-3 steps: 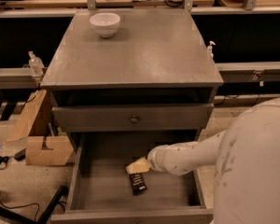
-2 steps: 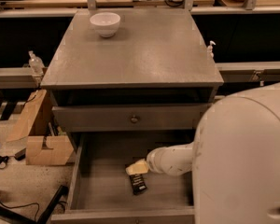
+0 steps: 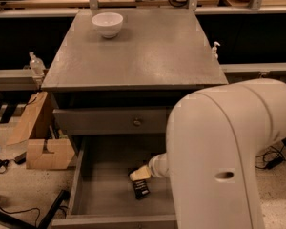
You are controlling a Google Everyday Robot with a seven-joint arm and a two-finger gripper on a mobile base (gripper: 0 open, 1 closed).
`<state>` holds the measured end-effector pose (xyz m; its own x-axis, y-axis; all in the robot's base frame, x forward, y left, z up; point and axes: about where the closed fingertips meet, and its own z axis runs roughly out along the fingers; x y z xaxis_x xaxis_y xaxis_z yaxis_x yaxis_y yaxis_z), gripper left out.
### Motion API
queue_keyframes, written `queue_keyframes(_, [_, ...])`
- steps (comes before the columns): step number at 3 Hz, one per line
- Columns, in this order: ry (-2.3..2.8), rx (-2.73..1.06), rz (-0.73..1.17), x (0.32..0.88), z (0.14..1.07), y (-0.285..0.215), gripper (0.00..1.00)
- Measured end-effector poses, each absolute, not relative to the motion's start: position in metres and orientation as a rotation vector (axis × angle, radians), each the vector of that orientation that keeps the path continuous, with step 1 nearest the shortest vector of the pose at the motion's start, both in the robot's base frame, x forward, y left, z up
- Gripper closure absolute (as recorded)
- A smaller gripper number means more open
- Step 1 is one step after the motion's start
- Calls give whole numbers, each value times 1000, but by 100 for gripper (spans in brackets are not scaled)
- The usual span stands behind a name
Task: Pick rxbar chocolate from middle drawer and place on counter
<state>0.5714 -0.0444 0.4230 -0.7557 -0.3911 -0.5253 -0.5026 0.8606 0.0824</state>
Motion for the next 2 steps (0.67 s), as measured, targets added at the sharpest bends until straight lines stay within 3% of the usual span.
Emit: queue_keyframes(2, [2585,-633,373,557,390,-26,0])
